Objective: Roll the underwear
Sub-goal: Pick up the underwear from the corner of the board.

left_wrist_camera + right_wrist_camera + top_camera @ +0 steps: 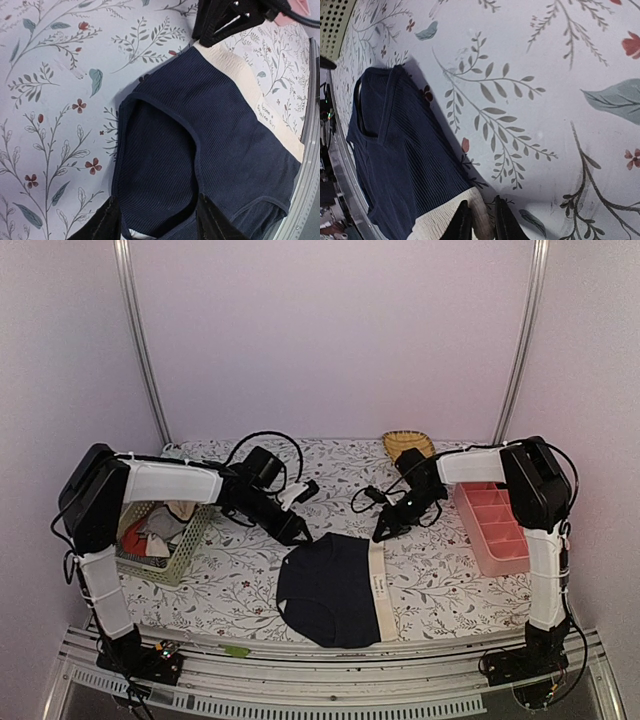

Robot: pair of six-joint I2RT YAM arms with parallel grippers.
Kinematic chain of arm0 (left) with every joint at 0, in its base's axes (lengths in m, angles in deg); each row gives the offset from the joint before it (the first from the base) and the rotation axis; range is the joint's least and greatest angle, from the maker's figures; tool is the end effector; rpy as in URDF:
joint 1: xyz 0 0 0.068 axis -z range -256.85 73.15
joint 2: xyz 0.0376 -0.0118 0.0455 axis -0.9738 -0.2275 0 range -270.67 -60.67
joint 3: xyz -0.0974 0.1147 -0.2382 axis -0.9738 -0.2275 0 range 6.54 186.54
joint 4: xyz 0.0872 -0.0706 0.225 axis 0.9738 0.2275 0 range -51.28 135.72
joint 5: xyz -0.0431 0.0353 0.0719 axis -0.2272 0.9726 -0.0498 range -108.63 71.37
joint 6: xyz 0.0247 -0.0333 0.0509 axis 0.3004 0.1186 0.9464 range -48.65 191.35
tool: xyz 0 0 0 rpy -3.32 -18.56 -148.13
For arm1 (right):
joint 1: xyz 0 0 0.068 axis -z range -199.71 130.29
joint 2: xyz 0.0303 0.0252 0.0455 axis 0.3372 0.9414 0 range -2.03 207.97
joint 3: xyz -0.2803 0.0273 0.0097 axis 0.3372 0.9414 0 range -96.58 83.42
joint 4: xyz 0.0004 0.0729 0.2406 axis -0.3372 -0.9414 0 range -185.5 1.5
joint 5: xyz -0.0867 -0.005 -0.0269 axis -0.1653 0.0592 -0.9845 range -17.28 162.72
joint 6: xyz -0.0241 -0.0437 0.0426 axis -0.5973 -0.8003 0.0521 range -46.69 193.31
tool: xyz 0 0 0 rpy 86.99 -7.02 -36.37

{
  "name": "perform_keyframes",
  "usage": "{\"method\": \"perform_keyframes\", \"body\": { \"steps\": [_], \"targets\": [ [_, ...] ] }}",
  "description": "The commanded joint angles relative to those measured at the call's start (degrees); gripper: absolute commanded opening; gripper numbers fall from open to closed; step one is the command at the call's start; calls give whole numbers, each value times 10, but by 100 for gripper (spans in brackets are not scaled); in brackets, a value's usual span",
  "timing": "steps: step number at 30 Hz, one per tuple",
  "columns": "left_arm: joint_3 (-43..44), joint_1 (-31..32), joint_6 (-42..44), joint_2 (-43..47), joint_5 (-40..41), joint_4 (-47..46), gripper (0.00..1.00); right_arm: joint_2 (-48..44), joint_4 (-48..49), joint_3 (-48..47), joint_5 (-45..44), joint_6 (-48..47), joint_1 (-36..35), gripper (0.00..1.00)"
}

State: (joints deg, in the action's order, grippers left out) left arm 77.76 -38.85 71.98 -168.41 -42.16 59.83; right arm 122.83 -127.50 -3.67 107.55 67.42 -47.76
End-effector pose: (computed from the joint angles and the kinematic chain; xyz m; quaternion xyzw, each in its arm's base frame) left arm 0.2965 -0.2577 0.1801 0.3646 0.8685 -0.2729 0.1958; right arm 0.3610 0.2257 0.1284 -0.3096 0.8965 0.3129 0.0507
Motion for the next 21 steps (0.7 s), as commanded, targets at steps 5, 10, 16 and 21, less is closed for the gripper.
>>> {"method": "perform_keyframes", "body": {
  "steps": [5,10,16,21],
  "targets": [
    [59,-9,-10,-83,-8,4,49,17,-32,-14,2,-14,-2,0],
    [86,-8,-10,-105,21,10,42,5,-18,-16,-5,3,-2,0],
    [113,11,29,-129,82,39,39,-1,-11,-27,-20,17,0,0],
    [127,38,58,-148,117,57,38,-1,-12,-38,-21,26,2,0]
  ]
}}
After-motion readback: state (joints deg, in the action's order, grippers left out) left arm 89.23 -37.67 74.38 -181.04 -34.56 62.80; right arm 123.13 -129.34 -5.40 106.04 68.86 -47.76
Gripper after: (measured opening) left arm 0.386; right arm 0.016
